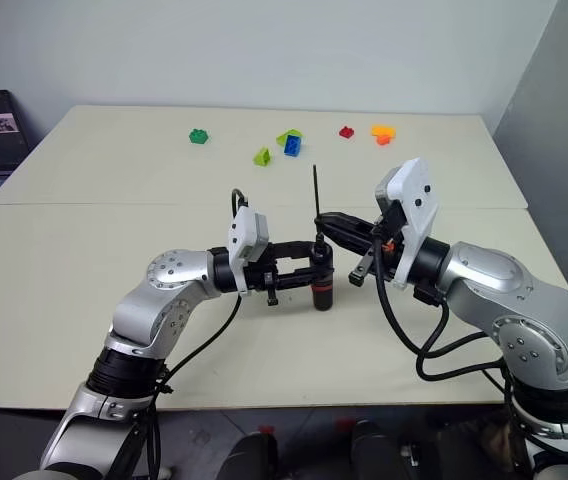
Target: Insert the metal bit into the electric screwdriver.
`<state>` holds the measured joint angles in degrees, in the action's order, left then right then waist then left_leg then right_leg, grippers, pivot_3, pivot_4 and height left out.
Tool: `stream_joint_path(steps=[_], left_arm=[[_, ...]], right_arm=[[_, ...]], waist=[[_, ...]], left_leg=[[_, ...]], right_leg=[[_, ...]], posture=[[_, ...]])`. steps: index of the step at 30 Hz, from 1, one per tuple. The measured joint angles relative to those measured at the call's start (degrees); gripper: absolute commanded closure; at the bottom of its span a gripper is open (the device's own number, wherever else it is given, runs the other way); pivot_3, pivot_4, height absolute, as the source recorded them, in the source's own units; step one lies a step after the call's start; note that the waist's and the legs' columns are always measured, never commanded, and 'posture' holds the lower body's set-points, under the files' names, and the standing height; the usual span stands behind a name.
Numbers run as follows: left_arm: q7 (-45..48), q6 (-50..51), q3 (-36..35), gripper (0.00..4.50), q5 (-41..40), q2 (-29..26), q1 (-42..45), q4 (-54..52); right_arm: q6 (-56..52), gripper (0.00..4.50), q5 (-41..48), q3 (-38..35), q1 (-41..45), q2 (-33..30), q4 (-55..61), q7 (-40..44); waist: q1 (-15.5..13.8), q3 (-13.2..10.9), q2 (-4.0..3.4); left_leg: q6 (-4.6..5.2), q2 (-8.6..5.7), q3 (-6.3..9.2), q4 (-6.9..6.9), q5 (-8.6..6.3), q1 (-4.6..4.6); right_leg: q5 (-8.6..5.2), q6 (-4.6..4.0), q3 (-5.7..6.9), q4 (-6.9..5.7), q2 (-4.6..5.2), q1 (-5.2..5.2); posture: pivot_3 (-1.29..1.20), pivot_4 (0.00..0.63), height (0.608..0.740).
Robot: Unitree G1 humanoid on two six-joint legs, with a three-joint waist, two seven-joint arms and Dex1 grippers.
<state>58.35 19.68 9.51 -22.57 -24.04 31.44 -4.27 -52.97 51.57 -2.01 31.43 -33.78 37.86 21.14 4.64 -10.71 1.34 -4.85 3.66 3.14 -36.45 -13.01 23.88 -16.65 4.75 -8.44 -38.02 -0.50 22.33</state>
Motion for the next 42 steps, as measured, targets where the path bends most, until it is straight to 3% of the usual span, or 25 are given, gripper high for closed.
stream_joint_path(steps=[13, 25, 32, 42], left_arm=[[0.1, 0.0, 0.0, 2.86, 0.0, -0.1, 0.0, 0.0], [0.7, -0.3, 0.3, 2.86, 0.1, -0.1, 0.0, -0.2], [0.8, -0.3, 0.3, 2.86, 0.1, -0.1, 0.0, -0.2], [0.7, -0.4, 0.2, 2.86, 0.2, -0.2, 0.0, -0.1]], right_arm=[[-2.0, 4.5, 0.0, 1.1, 5.3, -2.6, -6.1, 7.4], [1.2, 4.5, -1.0, 1.3, 4.1, -3.8, -11.6, 16.6], [1.5, 4.5, -1.5, 1.4, 4.3, -3.8, -12.0, 17.6], [2.3, 2.36, -1.4, 1.0, 3.3, -3.8, -11.1, 18.0]], waist=[[0.0, 0.0, 0.0], [0.0, 0.0, 0.0], [0.0, 0.0, 0.0], [0.0, 0.0, 0.0]], left_leg=[[0.0, 0.0, -0.01, 0.0, 0.0, -0.01], [0.0, 0.0, -0.01, 0.0, 0.0, -0.01], [0.0, 0.0, -0.01, 0.03, 0.0, 0.0], [0.0, 0.0, -0.01, 0.03, 0.0, 0.0]], right_leg=[[0.01, -0.01, 0.0, 0.0, 0.0, -0.01], [0.0, 0.0, 0.01, 0.02, 0.0, -0.01], [0.0, -0.01, 0.01, 0.02, 0.0, 0.0], [0.0, -0.01, 0.01, 0.02, 0.0, 0.0]], posture=[[0.0, 0.15, 0.74], [0.0, 0.15, 0.74], [0.0, 0.15, 0.74], [0.0, 0.15, 0.74]])
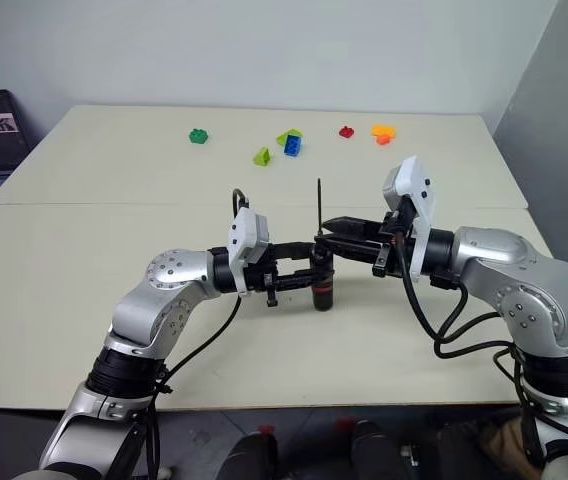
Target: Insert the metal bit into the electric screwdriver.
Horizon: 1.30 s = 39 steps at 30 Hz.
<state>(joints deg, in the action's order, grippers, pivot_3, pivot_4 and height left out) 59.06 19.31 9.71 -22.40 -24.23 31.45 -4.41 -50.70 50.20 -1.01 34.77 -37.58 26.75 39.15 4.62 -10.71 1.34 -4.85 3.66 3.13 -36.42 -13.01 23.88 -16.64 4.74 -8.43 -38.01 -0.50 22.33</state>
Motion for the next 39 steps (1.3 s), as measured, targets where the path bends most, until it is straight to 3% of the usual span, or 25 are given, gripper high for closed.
stream_joint_path(steps=[6, 11, 17, 25, 31, 33, 39], left_arm=[[-0.9, -0.2, 0.6, 2.86, 1.5, -0.1, 1.2, 0.4], [-5.0, -0.8, 1.9, 2.86, 10.6, -3.3, 11.1, 5.0], [-6.1, -5.3, 7.1, 2.86, 24.0, -7.4, 28.2, 23.9], [-0.8, -20.6, 16.6, 2.86, 33.8, -0.8, 35.7, 47.1], [-1.0, -27.6, 19.7, 2.86, 39.5, 4.1, 39.2, 57.8], [-1.1, -28.8, 20.3, 2.16, 41.3, 5.8, 40.5, 61.3], [-2.2, -29.6, 20.7, 0.77, 43.3, 10.6, 41.5, 69.6]], right_arm=[[1.3, 2.19, -0.5, -3.9, -2.8, -2.8, 0.1, 0.1], [2.7, 2.19, -3.3, -7.8, -8.1, -7.6, 0.4, 0.6], [7.5, 2.19, -8.6, -11.2, -17.4, -14.2, 6.2, 4.3], [9.6, 2.19, -13.7, -13.3, -22.5, -21.3, 15.4, 5.2], [8.6, 2.19, -14.6, -13.4, -22.6, -22.0, 18.5, 3.6], [8.7, 2.19, -15.3, -13.4, -22.6, -22.0, 18.9, 3.1], [8.9, 2.19, -17.6, -11.4, -22.6, -21.6, 19.0, 2.0]], waist=[[-0.2, 0.0, 0.02], [-1.0, 0.0, 0.03], [-1.4, 0.0, 0.05], [-2.1, 0.0, 0.07], [-2.1, 0.0, 0.07], [-2.0, 0.0, 0.07], [-2.1, 0.0, 0.08]], left_leg=[[0.0, -0.01, 0.0, 0.0, 0.0, 0.02], [0.0, -0.03, -0.01, -0.02, 0.0, 0.01], [0.01, -0.07, -0.03, 0.09, 0.0, 0.09], [0.01, -0.08, -0.04, 0.26, 0.0, 0.29], [0.01, -0.08, -0.03, 0.25, 0.0, 0.26], [0.01, -0.09, -0.04, 0.24, 0.0, 0.25], [0.01, -0.09, -0.03, 0.24, 0.0, 0.25]], right_leg=[[0.0, 0.0, 0.01, 0.01, 0.0, 0.0], [-0.14, 0.24, -0.02, 0.02, 0.0, 0.01], [-0.15, 0.19, -0.05, 0.14, 0.0, 0.07], [-0.12, 0.0, -0.01, 0.12, 0.02, 0.31], [-0.12, 0.01, -0.02, 0.05, 0.01, 0.3], [-0.12, 0.01, -0.05, 0.04, 0.01, 0.29], [-0.12, 0.01, -0.03, 0.0, 0.01, 0.3]], posture=[[0.0, 0.15, 0.74], [0.0, 0.15, 0.74], [0.0, 0.15, 0.74], [0.0, 0.15, 0.74], [0.0, 0.15, 0.74], [0.0, 0.15, 0.74], [0.0, 0.15, 0.74]])
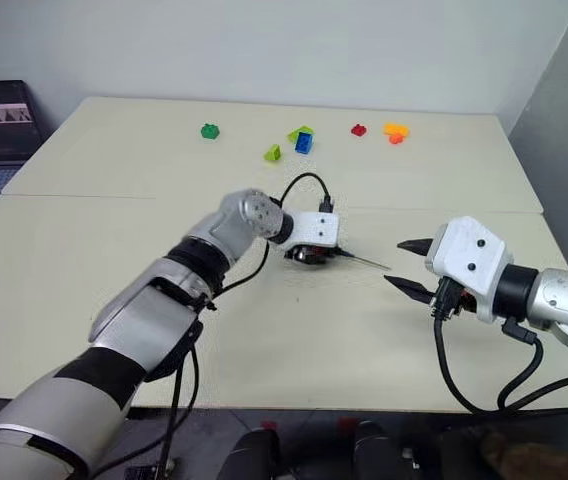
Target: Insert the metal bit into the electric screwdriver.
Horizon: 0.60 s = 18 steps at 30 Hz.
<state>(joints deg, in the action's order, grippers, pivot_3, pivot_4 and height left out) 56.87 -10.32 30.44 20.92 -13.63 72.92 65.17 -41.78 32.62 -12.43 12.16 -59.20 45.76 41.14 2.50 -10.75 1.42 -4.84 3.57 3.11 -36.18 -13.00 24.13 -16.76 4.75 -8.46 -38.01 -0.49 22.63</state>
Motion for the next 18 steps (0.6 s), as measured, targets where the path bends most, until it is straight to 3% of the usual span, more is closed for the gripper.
stream_joint_path(steps=[3, 7, 10, 15, 17, 18], left_arm=[[0.9, -0.1, -1.5, 0.08, -0.4, -0.1, 0.1, 0.5], [3.9, 0.1, -4.0, 0.01, -2.3, -2.2, 0.1, -0.2], [7.5, 2.3, -7.3, 0.0, -5.0, -5.6, 0.1, -4.5], [14.9, 15.1, -16.0, 0.0, -13.1, -16.7, -4.1, -26.7], [15.5, 23.6, -19.5, 0.0, -15.6, -21.0, -10.0, -37.4], [15.6, 27.2, -21.1, 0.0, -16.9, -22.8, -13.3, -41.9]], right_arm=[[0.1, 2.19, -0.5, 0.4, 0.1, 0.3, -0.8, 0.0], [0.3, 2.19, -0.6, 0.5, 0.3, 0.6, -2.3, 0.2], [0.9, 1.75, -0.6, 0.5, 0.3, 0.7, -3.8, 1.3], [3.0, 0.49, -2.0, 2.9, 0.7, 0.5, -7.2, 4.7], [4.3, 0.01, -2.7, 3.4, 1.2, 0.4, -9.2, 6.2], [5.1, 0.01, -3.1, 3.8, 1.4, 0.1, -10.0, 6.9]], waist=[[0.0, 0.0, 0.0], [0.1, 0.0, 0.0], [0.1, 0.0, 0.0], [0.8, 0.0, -0.06], [0.8, 0.0, -0.08], [1.0, 0.0, -0.09]], left_leg=[[0.0, 0.0, 0.0, -0.01, 0.0, 0.0], [0.0, 0.01, 0.01, -0.01, 0.01, -0.01], [0.0, 0.01, 0.01, -0.01, 0.01, 0.0], [0.0, 0.06, 0.0, 0.01, 0.01, -0.12], [0.0, 0.1, 0.01, 0.02, 0.01, -0.25], [-0.01, 0.12, 0.0, 0.01, 0.01, -0.27]], right_leg=[[0.0, 0.0, 0.0, -0.02, 0.0, 0.0], [0.0, 0.0, 0.01, -0.08, 0.0, 0.01], [0.0, 0.0, 0.02, -0.09, 0.0, 0.01], [0.0, 0.0, 0.03, -0.14, 0.0, -0.03], [0.0, 0.0, 0.08, -0.18, 0.0, -0.14], [0.0, 0.0, 0.07, -0.22, 0.0, -0.15]], posture=[[0.0, 0.15, 0.74], [0.0, 0.15, 0.74], [0.0, 0.15, 0.74], [0.0, 0.15, 0.74], [0.0, 0.15, 0.74], [0.0, 0.15, 0.74]])
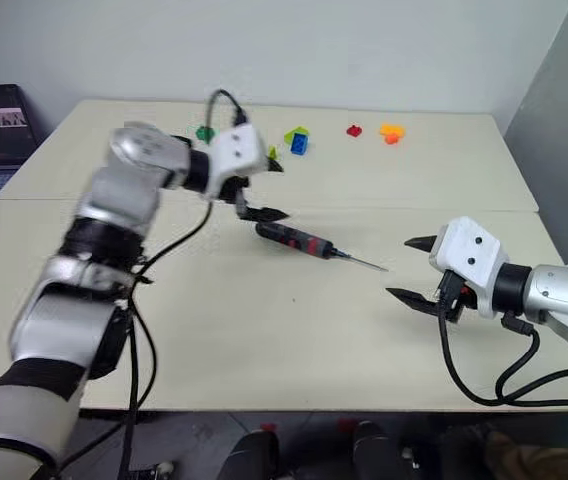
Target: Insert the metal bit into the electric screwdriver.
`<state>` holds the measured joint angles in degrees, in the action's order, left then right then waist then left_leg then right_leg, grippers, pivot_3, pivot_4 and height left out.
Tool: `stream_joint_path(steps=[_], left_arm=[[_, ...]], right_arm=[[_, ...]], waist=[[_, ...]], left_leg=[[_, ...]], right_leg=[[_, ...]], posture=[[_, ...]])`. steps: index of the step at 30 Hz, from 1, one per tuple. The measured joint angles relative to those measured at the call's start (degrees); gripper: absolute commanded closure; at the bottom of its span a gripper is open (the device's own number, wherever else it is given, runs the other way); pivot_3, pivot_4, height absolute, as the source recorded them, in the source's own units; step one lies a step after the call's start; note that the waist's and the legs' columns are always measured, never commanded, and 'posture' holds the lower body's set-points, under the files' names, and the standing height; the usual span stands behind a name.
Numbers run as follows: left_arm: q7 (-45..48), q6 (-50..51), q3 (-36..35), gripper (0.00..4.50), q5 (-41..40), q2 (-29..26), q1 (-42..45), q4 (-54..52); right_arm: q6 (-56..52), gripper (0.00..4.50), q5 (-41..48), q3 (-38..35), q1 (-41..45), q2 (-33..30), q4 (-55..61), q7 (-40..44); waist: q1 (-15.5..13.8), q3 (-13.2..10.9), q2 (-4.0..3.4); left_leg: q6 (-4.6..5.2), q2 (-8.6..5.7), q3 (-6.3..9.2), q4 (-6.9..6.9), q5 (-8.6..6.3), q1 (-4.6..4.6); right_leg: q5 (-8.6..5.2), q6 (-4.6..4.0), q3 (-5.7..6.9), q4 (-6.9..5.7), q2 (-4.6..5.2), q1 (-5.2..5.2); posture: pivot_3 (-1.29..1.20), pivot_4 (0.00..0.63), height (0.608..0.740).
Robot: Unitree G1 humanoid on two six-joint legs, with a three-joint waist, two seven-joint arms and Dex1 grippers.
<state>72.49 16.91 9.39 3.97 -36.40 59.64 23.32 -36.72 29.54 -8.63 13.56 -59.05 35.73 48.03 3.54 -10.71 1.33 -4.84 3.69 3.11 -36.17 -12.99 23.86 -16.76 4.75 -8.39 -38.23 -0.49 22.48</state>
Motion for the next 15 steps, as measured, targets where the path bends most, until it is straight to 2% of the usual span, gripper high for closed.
stream_joint_path(steps=[4, 7, 11, 12, 15], left_arm=[[-2.4, 16.1, -9.1, 0.0, -5.7, -6.6, -14.4, -15.0], [-4.5, 22.6, -14.0, 0.0, -8.5, -10.7, -21.6, -23.1], [-4.3, 24.2, -20.0, 0.0, -12.0, -14.8, -33.5, -30.1], [-4.3, 24.3, -21.0, 0.0, -13.0, -15.4, -35.7, -31.0], [-4.7, 25.5, -23.3, 0.0, -16.2, -16.0, -38.9, -33.2]], right_arm=[[3.7, 0.01, -3.0, 1.9, 0.8, -1.4, -5.3, 3.8], [6.2, 0.01, -3.8, 2.9, 0.9, -2.2, -8.5, 7.4], [9.3, 0.01, -5.6, 3.5, 0.7, -3.1, -13.7, 11.5], [9.9, 0.01, -5.9, 3.7, 0.9, -3.1, -14.5, 12.1], [11.3, 0.01, -6.4, 4.7, 1.9, -2.8, -16.4, 13.7]], waist=[[0.1, 0.0, 0.05], [-0.4, -0.1, 0.1], [-0.4, -0.1, 0.14], [-0.4, -0.1, 0.15], [-0.4, -0.1, 0.18]], left_leg=[[0.0, -0.01, 0.04, -0.35, 0.0, 0.02], [0.0, -0.02, 0.1, -0.67, 0.0, 0.01], [0.01, -0.02, 0.02, -0.85, 0.02, -0.13], [0.06, -0.02, 0.02, -0.86, 0.06, -0.15], [0.09, -0.03, 0.02, -0.88, 0.21, -0.19]], right_leg=[[-0.06, 0.01, 0.06, -0.48, 0.0, 0.08], [-0.15, 0.14, 0.11, -0.7, -0.01, 0.01], [-0.21, 0.19, 0.04, -0.68, 0.02, -0.16], [-0.29, -0.1, 0.04, -0.68, 0.02, -0.16], [-0.22, -0.15, 0.03, -0.72, 0.02, -0.16]], posture=[[0.0, 0.15, 0.74], [0.0, 0.15, 0.74], [0.0, 0.15, 0.74], [0.0, 0.15, 0.74], [0.0, 0.15, 0.74]])
